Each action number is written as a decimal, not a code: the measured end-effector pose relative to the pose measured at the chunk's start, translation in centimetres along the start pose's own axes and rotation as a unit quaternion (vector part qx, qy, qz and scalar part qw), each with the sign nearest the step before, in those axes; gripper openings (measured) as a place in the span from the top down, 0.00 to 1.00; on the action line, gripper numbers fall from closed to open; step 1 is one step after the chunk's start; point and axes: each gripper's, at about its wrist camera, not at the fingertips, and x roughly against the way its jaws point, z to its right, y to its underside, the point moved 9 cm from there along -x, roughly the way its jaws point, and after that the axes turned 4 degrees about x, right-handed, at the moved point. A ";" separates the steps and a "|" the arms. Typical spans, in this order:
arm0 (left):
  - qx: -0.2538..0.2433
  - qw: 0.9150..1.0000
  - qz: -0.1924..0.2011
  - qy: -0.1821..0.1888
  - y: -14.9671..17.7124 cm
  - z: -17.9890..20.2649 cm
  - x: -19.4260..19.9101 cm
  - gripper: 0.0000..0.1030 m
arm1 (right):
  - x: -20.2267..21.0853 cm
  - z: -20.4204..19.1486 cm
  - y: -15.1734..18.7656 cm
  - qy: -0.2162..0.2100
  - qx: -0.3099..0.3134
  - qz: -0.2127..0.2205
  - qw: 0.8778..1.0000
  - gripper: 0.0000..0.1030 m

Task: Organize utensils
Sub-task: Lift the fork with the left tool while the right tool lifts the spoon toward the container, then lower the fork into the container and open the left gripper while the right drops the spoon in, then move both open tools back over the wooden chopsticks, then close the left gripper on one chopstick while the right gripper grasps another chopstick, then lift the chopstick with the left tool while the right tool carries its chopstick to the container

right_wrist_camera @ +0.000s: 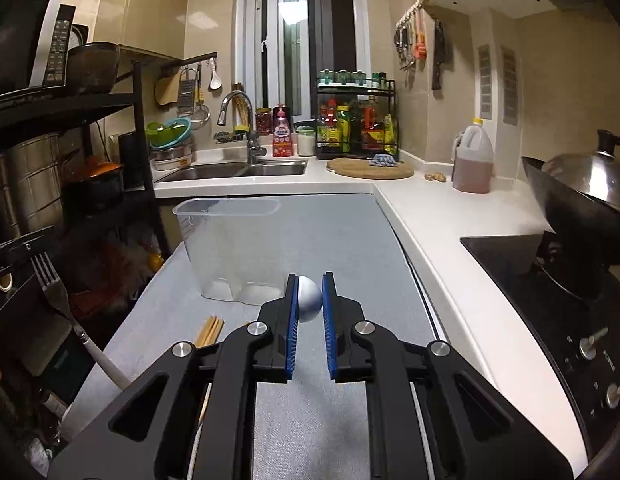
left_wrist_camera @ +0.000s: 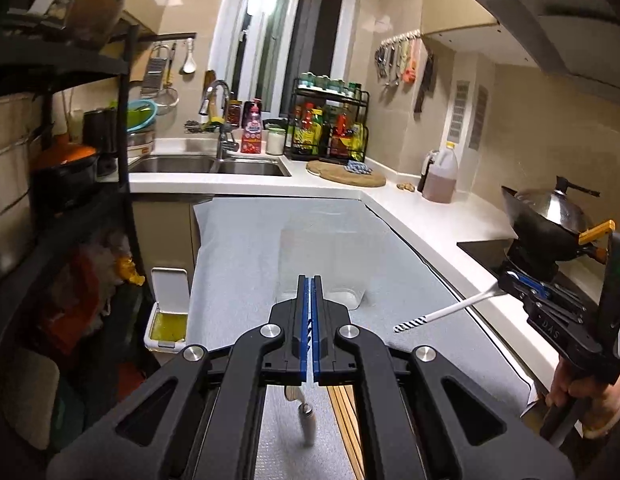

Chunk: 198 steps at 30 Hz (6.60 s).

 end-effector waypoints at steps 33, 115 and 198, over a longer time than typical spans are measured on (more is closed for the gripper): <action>-0.120 0.990 0.067 -0.013 -18.8 5.5 -1.7 1.00 | -1.4 -3.6 -17.4 -0.045 0.097 0.041 0.993 0.88; 0.012 0.995 -0.026 -0.097 11.7 0.9 0.2 0.15 | 3.0 -3.6 10.2 0.012 0.000 -0.042 0.999 0.30; -0.068 0.994 0.090 -0.001 9.7 6.0 3.5 0.96 | 5.3 -5.8 9.2 -0.039 0.032 0.054 0.997 0.95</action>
